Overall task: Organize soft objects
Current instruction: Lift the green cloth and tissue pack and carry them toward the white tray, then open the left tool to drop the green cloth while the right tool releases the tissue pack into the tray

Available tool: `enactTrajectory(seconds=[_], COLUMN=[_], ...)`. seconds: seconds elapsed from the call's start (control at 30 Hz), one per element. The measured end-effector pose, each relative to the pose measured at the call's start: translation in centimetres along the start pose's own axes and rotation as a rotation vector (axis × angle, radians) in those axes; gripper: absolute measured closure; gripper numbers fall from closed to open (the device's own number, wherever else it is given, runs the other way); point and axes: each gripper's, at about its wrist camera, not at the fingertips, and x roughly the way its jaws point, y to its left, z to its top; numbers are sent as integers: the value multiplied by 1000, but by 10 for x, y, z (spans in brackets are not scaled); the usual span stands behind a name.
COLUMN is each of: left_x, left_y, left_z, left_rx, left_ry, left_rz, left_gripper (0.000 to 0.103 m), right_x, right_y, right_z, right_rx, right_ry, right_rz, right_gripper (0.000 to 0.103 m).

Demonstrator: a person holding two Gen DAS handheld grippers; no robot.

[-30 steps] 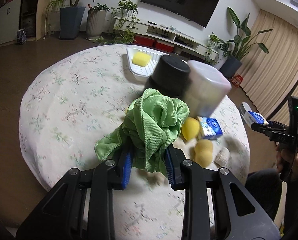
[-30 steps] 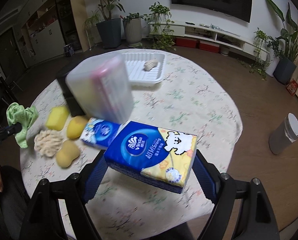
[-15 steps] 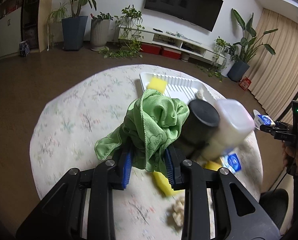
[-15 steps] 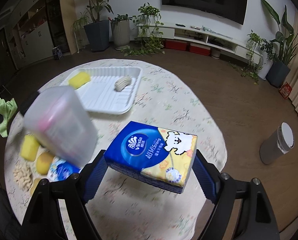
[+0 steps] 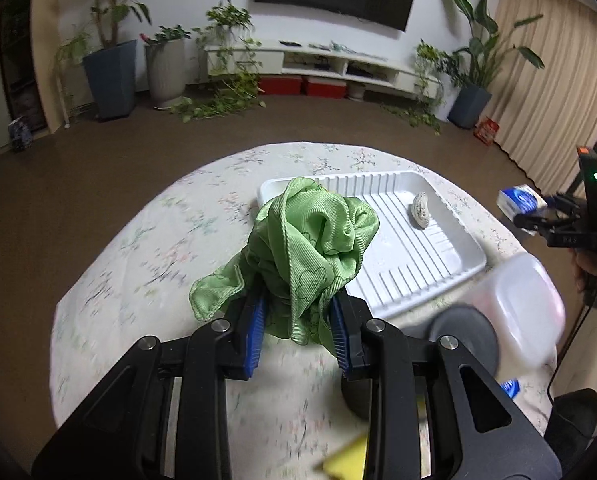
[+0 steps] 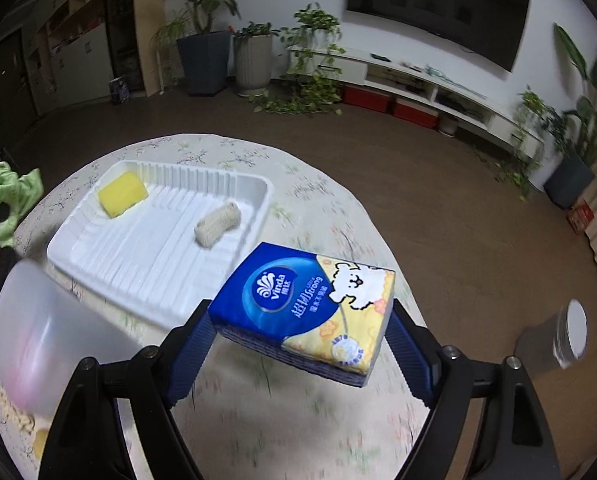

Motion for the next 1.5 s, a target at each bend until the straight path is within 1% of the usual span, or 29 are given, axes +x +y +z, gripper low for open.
enactTrajectory(seconds=[0.13,0.27,0.37,0.57,0.77,1.1,1.13,1.2,1.27,1.3,1.33,1.37,1.4,1.43,1.5], left_x=[29,49,65,84,95,109,109,108,109,110,111,112,112,112,114], left_y=[-3,-10,-17,-20,-24,-26,-26,-25,-23,-21,-20,-20,-20,-19,-21], left_z=[17,29,34,39,40,39,38,39,39,39,39,39,38,37,38], left_rx=[29,65,101,134,171,184,183,179,166,152,145,143,142,142,146], left_ry=[26,54,81,115,140,165,166,159,154,158,156,156,157,156,151], left_rz=[-27,-45,-63,-85,-92,-88,-85,-82,-82,-81,-78,-75,-72,-69,-62], left_gripper=[76,76,76,76,76,75,73,73,70,63,60,59,55,47,41], right_x=[25,49,61,76,92,118,121,124,124,123,123,123,123,123,123], right_y=[11,27,41,65,85,103,104,106,104,104,105,106,107,108,107], right_z=[22,42,54,73,77,71,69,66,66,66,66,65,65,64,64], right_rx=[-54,-103,-140,-209,-264,-318,-324,-338,-329,-327,-330,-340,-346,-352,-353], right_ry=[15,25,27,28,40,83,88,85,78,77,77,76,75,74,69], right_rz=[17,57,81,141,191,213,212,201,205,205,203,196,192,188,181], right_gripper=[18,18,18,18,18,18,18,18,18,18,18,18,18,18,17])
